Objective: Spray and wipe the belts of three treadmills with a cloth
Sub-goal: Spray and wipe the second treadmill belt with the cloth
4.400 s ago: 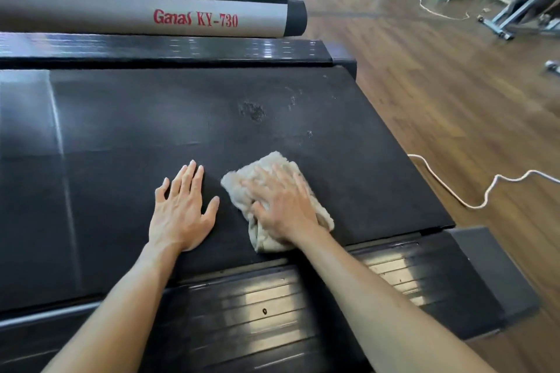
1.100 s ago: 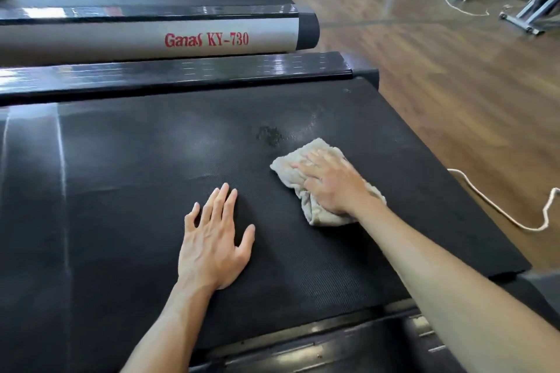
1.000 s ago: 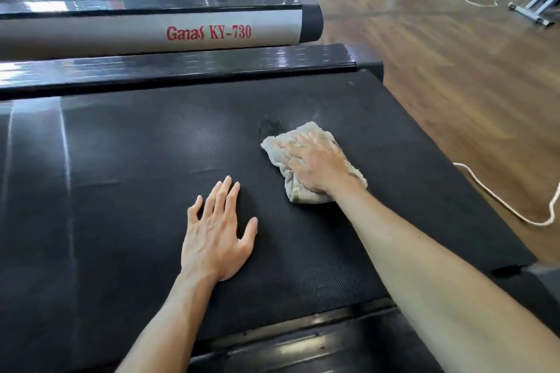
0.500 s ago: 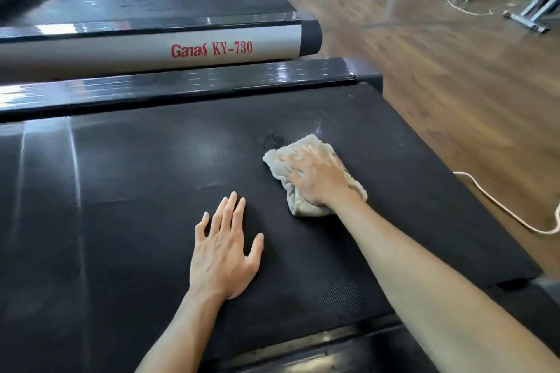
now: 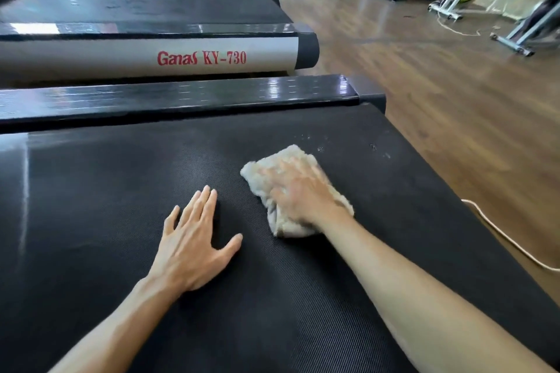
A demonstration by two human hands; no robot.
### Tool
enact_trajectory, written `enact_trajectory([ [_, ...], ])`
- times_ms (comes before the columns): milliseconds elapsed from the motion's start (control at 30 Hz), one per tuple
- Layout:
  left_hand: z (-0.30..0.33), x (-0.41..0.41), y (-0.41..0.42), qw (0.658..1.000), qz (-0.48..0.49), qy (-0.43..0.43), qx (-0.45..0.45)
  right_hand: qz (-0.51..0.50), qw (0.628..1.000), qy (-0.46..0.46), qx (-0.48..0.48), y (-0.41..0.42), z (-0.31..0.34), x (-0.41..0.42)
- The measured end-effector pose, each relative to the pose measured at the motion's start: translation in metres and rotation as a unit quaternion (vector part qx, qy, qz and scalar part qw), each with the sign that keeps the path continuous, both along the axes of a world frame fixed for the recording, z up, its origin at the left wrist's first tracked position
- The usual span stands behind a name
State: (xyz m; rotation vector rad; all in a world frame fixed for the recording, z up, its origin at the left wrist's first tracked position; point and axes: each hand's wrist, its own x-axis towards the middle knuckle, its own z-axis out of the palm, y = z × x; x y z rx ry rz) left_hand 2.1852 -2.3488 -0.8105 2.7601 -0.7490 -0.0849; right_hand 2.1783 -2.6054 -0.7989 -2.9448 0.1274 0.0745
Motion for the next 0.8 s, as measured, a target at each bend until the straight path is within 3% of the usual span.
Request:
enact_trajectory([
  [100, -0.001, 0.02, -0.001, 1.0, -0.004, -0.012, 0.002, 0.033, 0.997, 0.004, 0.064, -0.011, -0.005, -0.046],
  [267, -0.01, 0.039, 0.005, 0.997, -0.008, -0.046, 0.054, -0.091, 0.996, -0.001, 0.025, -0.049, -0.007, -0.006],
  [367, -0.013, 0.039, 0.005, 0.998, -0.007, -0.052, 0.039, -0.066, 0.998, -0.013, 0.022, -0.019, -0.005, 0.037],
  [500, -0.012, 0.039, 0.004, 0.998, -0.002, -0.056, 0.033, 0.012, 0.999, -0.003, 0.041, -0.007, -0.004, -0.007],
  [600, -0.012, 0.037, 0.005, 0.998, -0.002, -0.055, 0.038, -0.037, 0.998, 0.004, 0.042, -0.043, -0.007, -0.029],
  [700, -0.011, 0.038, 0.003, 0.997, 0.003, -0.061, 0.049, -0.092, 0.996, -0.008, -0.007, -0.056, -0.006, 0.012],
  [800, -0.011, 0.038, 0.002, 0.997, 0.0, -0.057, 0.045, -0.058, 0.998, -0.021, -0.019, -0.018, -0.006, 0.056],
])
